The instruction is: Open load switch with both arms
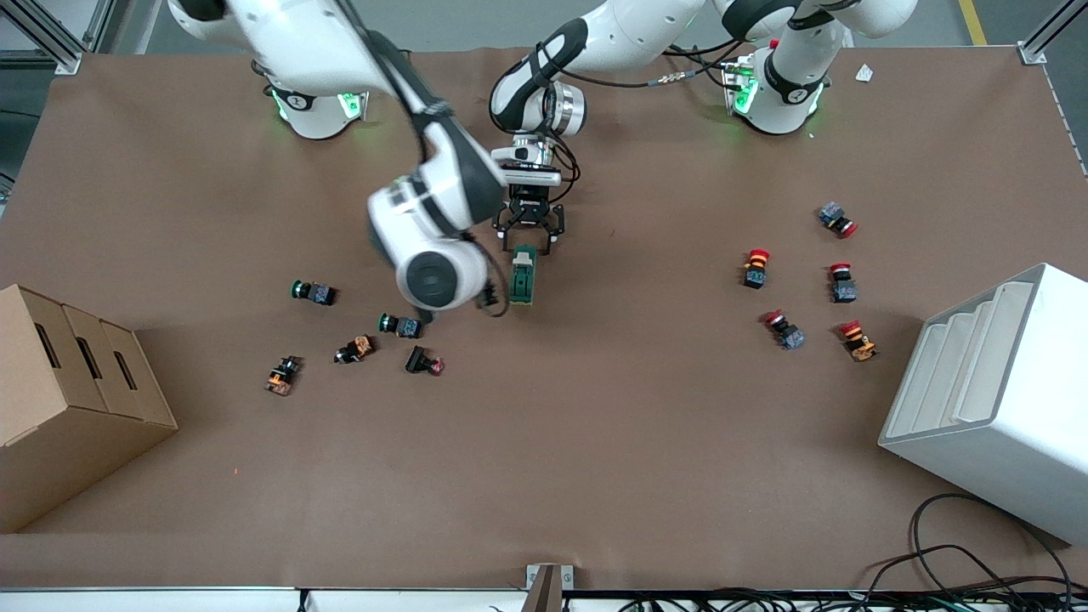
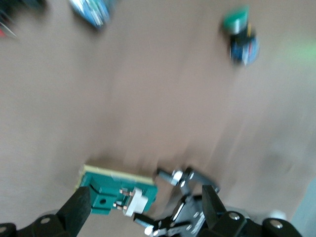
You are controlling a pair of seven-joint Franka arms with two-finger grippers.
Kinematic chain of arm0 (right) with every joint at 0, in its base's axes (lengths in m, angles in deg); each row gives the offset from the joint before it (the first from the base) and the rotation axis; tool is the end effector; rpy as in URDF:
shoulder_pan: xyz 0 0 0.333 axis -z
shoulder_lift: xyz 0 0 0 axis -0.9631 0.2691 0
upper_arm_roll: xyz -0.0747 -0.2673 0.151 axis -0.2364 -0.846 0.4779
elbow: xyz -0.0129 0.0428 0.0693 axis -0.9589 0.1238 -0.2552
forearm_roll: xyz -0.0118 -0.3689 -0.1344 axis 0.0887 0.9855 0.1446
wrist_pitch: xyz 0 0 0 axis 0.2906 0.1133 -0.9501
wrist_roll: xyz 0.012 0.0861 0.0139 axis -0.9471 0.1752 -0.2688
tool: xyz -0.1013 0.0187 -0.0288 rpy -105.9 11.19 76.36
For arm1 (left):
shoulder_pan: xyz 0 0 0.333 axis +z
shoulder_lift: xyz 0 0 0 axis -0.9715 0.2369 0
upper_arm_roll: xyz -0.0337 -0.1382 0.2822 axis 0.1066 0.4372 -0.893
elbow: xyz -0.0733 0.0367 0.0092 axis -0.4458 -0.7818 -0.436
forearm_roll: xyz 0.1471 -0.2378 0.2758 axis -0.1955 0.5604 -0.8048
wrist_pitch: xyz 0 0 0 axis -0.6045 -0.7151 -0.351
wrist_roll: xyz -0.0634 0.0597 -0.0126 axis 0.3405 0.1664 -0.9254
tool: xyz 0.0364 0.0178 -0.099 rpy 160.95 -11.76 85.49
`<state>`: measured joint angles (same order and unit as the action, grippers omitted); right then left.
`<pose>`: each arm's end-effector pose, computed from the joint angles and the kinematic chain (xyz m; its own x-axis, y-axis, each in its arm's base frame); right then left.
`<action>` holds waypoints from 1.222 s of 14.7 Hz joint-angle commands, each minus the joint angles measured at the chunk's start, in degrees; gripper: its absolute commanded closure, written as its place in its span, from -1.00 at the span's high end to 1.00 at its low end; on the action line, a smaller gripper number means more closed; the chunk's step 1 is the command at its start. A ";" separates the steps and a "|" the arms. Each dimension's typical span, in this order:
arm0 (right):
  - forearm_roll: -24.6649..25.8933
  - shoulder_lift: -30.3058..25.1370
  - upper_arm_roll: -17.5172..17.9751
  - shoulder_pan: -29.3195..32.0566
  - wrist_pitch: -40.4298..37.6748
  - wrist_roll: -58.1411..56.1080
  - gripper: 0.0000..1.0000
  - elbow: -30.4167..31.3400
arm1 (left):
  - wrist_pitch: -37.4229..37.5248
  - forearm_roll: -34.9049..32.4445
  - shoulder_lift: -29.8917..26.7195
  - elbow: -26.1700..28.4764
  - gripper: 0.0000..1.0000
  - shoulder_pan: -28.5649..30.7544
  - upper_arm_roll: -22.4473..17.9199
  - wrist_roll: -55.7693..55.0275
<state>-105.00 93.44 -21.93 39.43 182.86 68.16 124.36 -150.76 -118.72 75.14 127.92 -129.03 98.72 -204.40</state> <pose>0.5517 0.3584 0.3199 0.3927 -0.8960 -0.2074 -0.8122 -0.4437 0.3787 0.2070 -0.5582 0.0741 0.4576 -0.0056 0.8891 -0.0865 -0.9955 0.0383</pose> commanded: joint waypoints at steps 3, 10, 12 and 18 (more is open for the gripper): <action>7.38 -8.51 0.99 9.71 -2.28 -27.48 1.00 3.60 | 0.33 1.17 -0.05 -0.62 0.97 0.35 -0.05 2.05; 14.50 -15.28 0.99 24.66 -2.90 -66.61 1.00 3.34 | 0.33 17.85 -6.64 -5.70 0.96 0.53 1.44 13.47; 16.17 -17.04 0.91 28.43 -2.99 -75.48 1.00 2.99 | 0.33 24.44 -8.40 -8.87 0.98 0.70 1.97 16.99; 17.06 -17.93 0.99 38.64 -6.23 -91.43 1.00 -3.85 | 0.24 50.79 -19.46 -16.43 1.00 7.72 1.89 38.67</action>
<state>-89.16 76.04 -22.26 75.58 178.47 -20.95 122.59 -150.58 -75.46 60.59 112.21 -125.44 100.16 -173.60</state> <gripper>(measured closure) 0.000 0.000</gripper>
